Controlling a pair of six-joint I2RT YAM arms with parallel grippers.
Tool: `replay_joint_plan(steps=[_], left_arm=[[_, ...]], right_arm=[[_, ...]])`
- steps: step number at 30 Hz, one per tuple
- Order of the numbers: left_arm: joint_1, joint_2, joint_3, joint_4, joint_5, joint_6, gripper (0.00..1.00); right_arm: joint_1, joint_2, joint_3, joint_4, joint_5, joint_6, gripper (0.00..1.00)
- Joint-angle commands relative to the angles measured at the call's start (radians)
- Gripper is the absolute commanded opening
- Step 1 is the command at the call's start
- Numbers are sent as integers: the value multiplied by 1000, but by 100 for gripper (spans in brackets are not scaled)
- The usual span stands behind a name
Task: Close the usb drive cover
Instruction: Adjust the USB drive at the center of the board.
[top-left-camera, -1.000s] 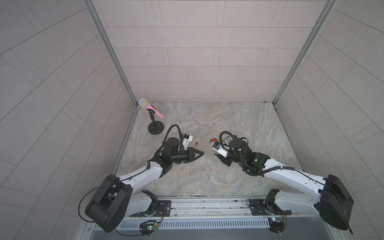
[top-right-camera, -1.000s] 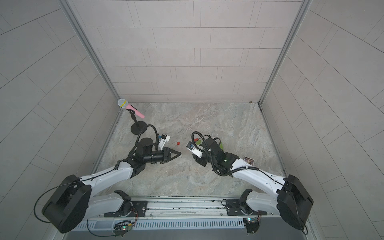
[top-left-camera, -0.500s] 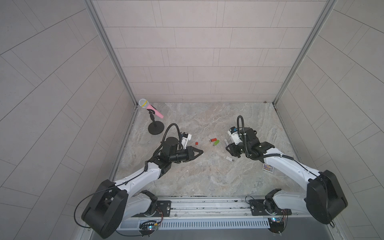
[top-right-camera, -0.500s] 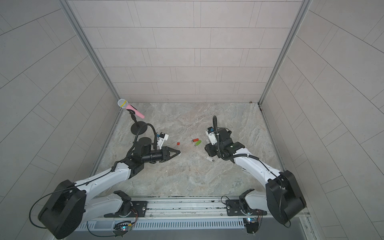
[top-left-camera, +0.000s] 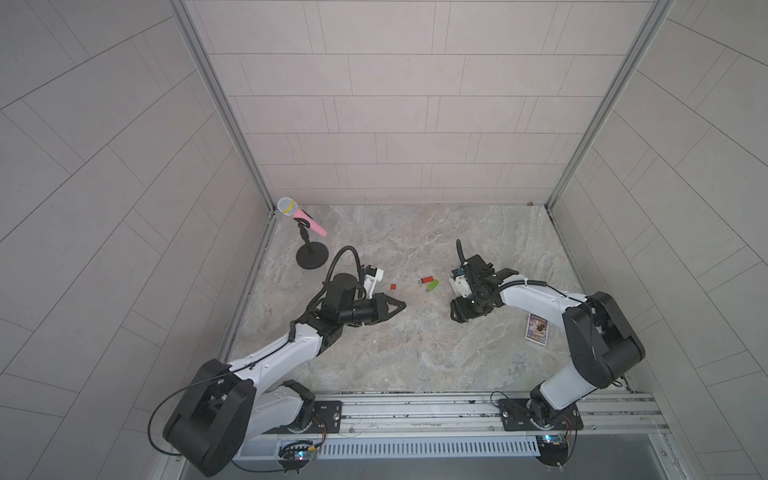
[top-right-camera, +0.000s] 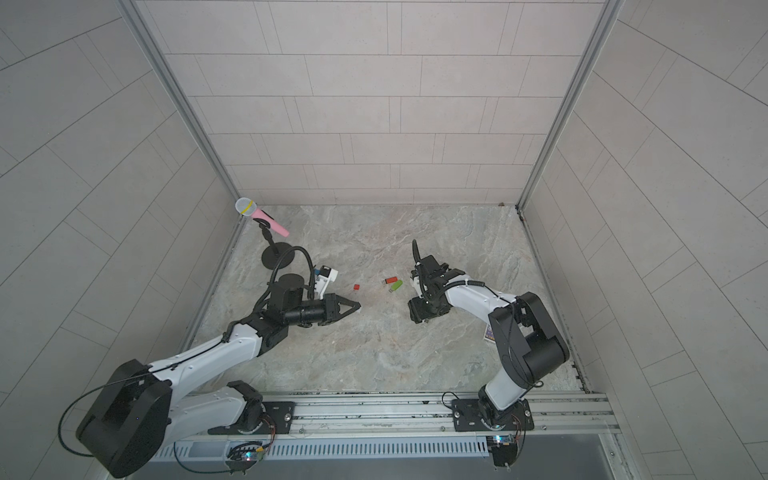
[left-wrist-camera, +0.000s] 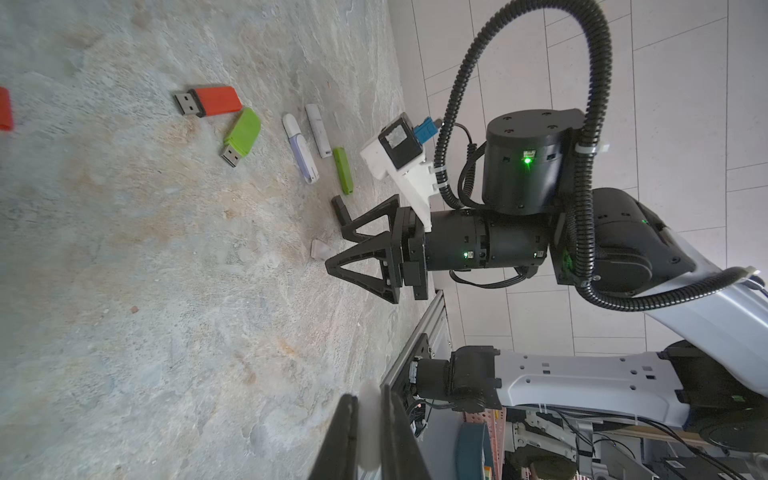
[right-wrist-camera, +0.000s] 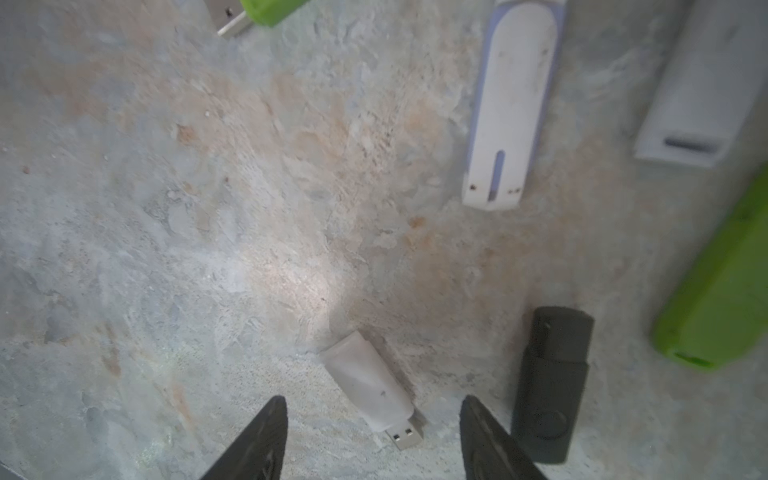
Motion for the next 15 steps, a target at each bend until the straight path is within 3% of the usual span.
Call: replay_joint_plan(steps=[1, 6, 12, 15], left_arm=[[4, -7, 32, 1, 8, 22, 6], [5, -8, 28, 0, 6, 24, 6], [6, -7, 28, -5, 4, 25, 6], [8, -6, 29, -5, 2, 25, 6]], right_arm=[[2, 23, 11, -33, -1, 20, 66], [14, 44, 9, -72, 5, 34, 62], [78, -8, -38, -101, 18, 160, 59], [102, -10, -64, -43, -44, 202, 58]])
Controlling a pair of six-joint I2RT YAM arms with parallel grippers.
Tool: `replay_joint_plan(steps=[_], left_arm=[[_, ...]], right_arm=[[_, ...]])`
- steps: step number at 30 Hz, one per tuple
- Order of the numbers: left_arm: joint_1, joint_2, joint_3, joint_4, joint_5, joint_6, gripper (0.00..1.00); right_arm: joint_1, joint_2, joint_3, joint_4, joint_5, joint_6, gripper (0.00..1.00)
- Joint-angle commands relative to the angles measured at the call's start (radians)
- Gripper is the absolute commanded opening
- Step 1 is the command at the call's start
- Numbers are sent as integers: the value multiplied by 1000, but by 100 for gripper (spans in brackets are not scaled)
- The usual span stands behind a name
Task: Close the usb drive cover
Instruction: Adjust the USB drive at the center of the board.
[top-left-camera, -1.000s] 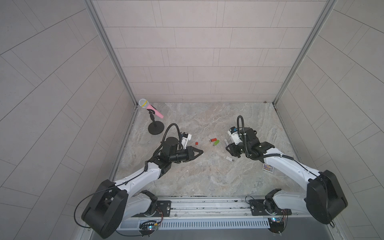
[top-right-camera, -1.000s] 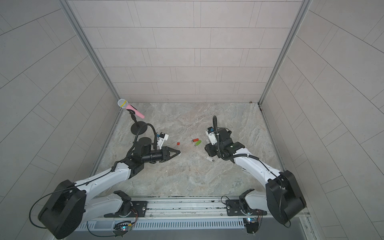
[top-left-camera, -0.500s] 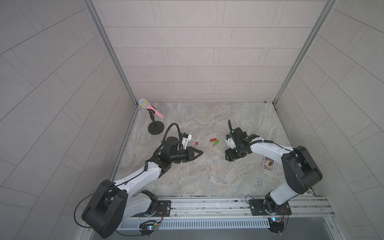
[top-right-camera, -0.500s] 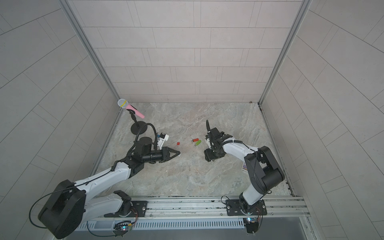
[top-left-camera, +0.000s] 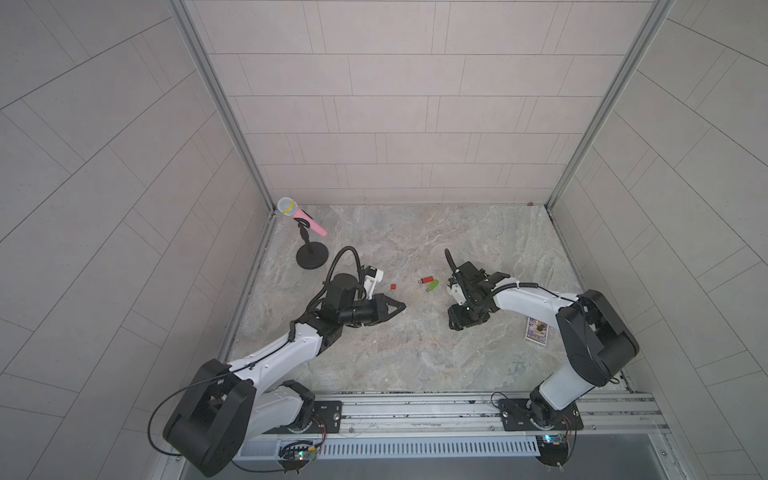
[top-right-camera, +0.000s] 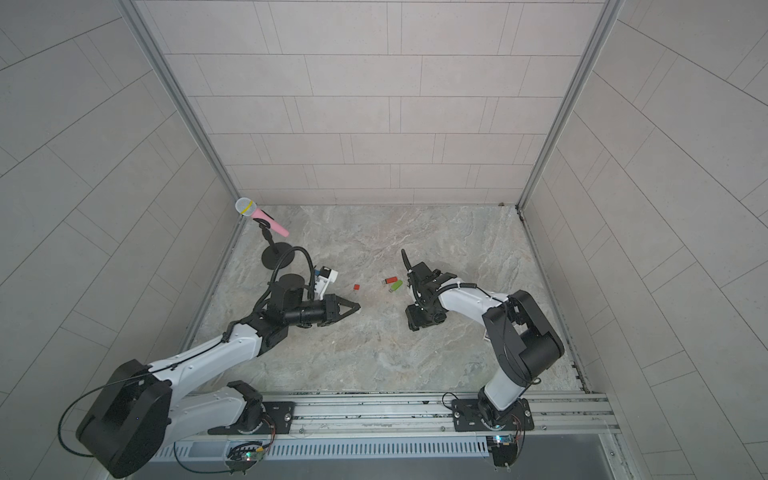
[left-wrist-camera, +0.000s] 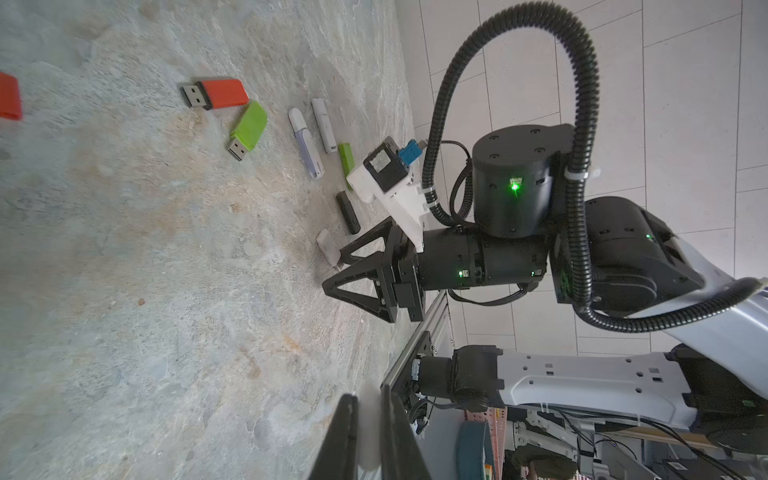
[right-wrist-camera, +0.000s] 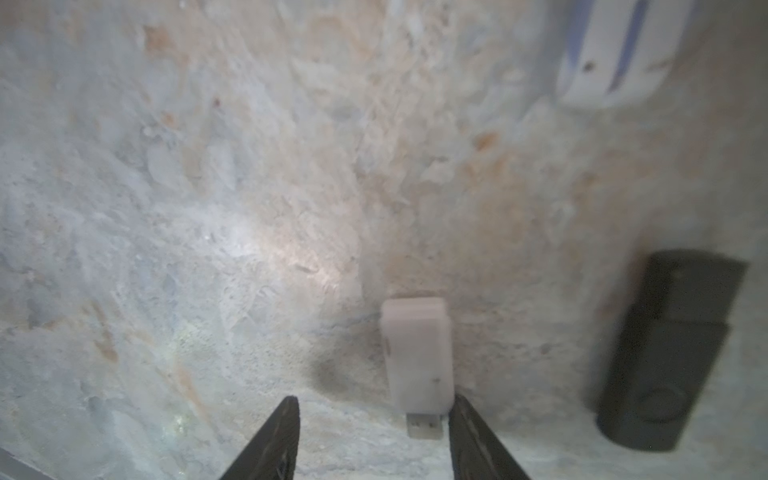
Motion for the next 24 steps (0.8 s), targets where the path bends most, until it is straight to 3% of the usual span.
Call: replay_joint_plan(steps=[1, 6, 12, 15, 20, 24], left_arm=[[6, -5, 28, 12, 3, 21, 6], [7, -7, 35, 2, 8, 23, 6], [9, -21, 31, -7, -1, 25, 6], [10, -34, 31, -22, -7, 32, 6], [12, -43, 25, -33, -16, 46, 6], [15, -48, 17, -34, -16, 52, 6]], right_arm=[[27, -1, -29, 5, -43, 93, 57], [73, 21, 40, 24, -58, 112, 55], [63, -8, 95, 3, 0, -52, 56], [45, -34, 123, -62, 60, -219, 56], [31, -71, 127, -194, 29, -724, 60], [28, -59, 148, -244, 81, -963, 65]])
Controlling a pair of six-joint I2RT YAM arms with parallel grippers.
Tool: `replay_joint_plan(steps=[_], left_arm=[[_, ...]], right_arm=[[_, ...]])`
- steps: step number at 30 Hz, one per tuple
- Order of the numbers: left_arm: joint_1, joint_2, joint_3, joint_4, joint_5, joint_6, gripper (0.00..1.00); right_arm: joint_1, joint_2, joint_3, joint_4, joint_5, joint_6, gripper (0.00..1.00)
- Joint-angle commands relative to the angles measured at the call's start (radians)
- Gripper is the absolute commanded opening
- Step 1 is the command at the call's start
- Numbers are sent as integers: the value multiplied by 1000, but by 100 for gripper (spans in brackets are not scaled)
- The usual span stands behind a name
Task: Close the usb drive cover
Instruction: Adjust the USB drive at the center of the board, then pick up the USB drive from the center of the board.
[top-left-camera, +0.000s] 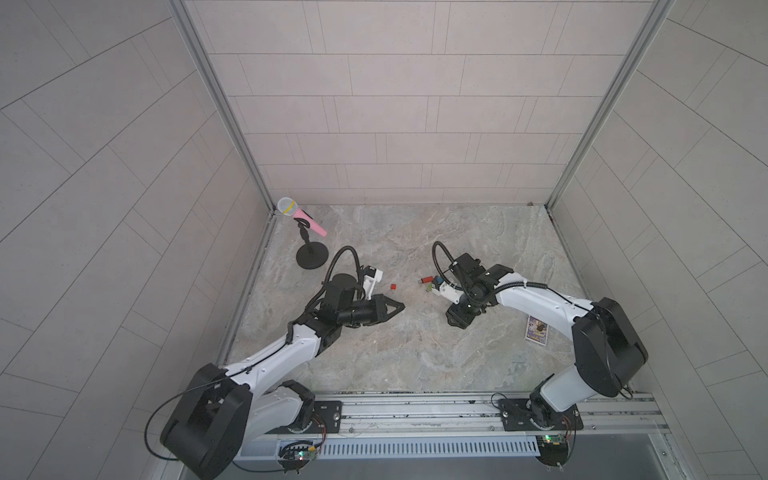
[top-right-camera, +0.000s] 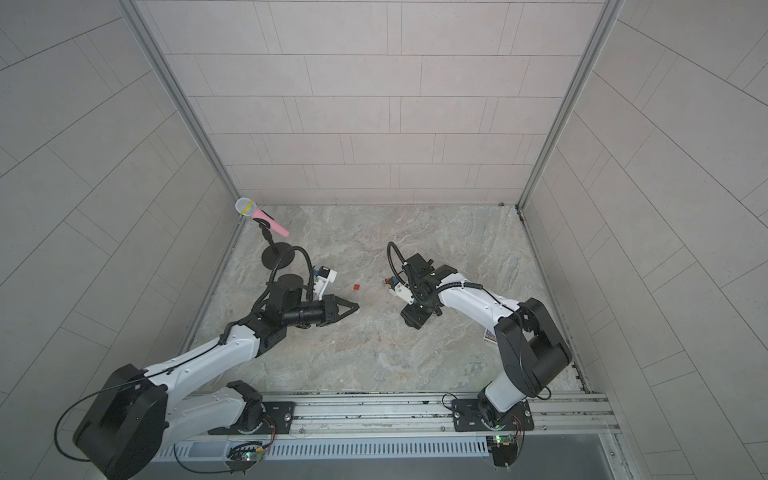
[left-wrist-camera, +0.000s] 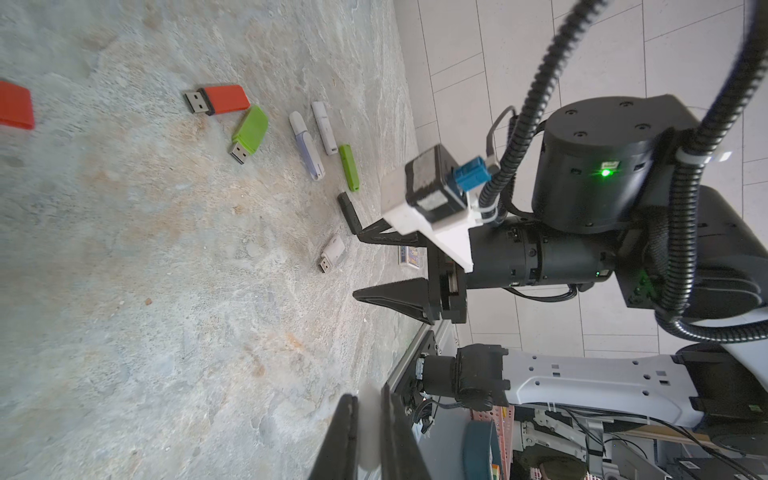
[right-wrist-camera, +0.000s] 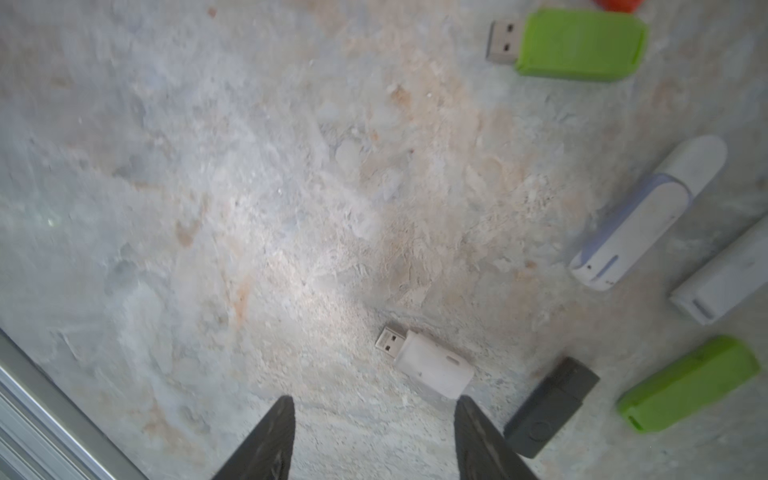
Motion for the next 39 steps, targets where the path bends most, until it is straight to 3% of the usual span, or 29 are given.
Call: replay_joint_plan(steps=[1, 4, 15, 29, 39], left_arm=[[8, -24, 14, 0, -5, 27, 5], [11, -29, 12, -2, 1, 32, 6], [49, -52, -9, -14, 30, 47, 6], [82, -40, -11, -3, 60, 53, 6], [85, -31, -12, 2, 61, 49, 6]], right_arm=[[-2, 12, 13, -103, 58, -361, 65], [-17, 94, 45, -125, 124, -443, 64], [-30, 214, 102, -64, 86, -511, 57], [-15, 256, 43, -81, 120, -400, 34], [-8, 240, -28, -17, 148, -336, 28]])
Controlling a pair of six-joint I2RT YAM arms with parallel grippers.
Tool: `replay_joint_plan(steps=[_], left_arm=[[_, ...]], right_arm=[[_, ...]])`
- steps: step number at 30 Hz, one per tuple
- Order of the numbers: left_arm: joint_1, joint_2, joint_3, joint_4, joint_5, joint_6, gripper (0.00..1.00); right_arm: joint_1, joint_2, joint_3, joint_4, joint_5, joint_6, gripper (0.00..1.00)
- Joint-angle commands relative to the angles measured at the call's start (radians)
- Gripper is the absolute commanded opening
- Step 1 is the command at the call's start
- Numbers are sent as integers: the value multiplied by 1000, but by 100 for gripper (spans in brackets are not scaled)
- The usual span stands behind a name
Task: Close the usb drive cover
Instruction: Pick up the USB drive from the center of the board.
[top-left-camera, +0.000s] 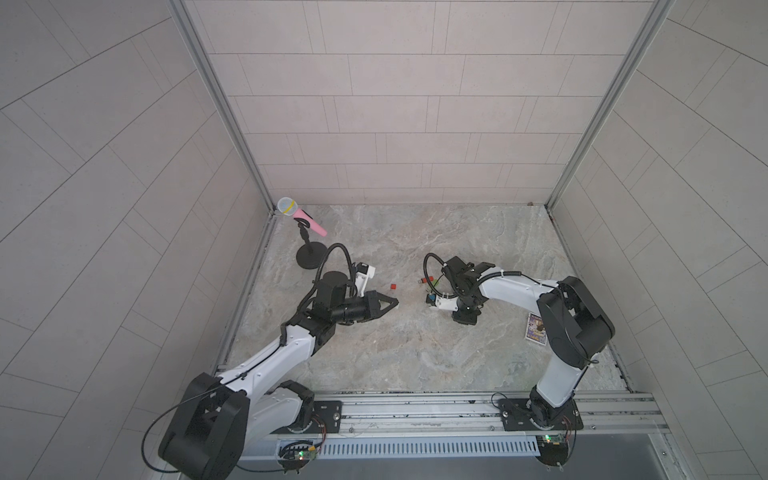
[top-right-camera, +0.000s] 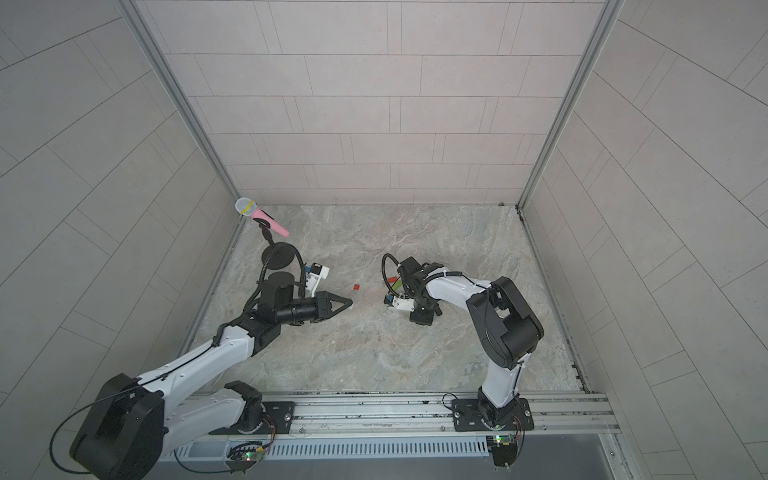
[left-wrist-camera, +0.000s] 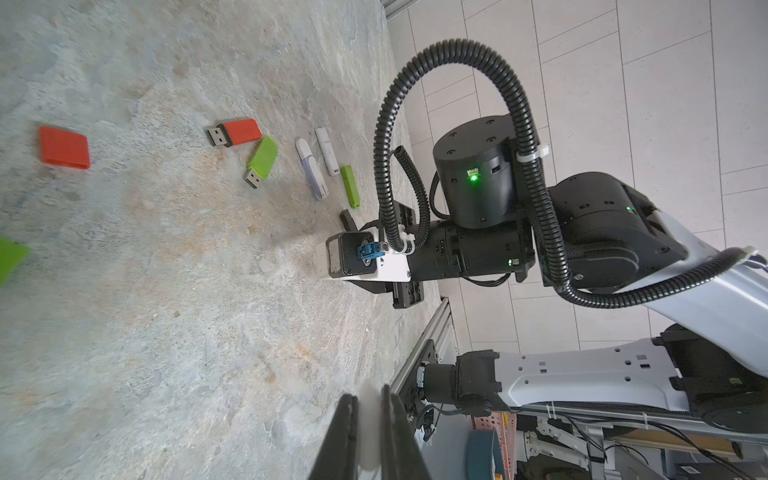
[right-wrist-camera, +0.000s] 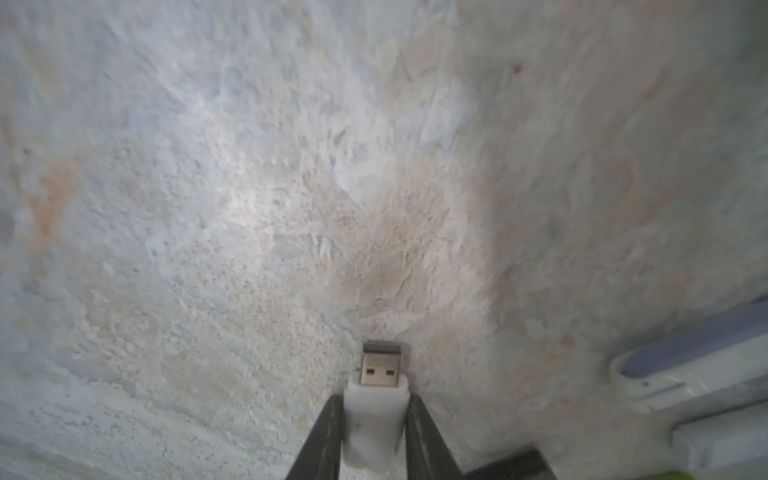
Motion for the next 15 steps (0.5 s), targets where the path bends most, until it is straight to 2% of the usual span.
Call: replay_joint_plan(steps=[1, 8, 15], left_arm=[[6, 5, -11, 23, 12, 13, 6], [6, 20, -10, 25, 14, 13, 6], [4, 68, 3, 66, 34, 1, 6]], right_arm=[[6, 41, -59, -31, 20, 26, 24], [27, -44, -53, -11, -8, 75, 16], [42, -289, -80, 42, -146, 165, 18]])
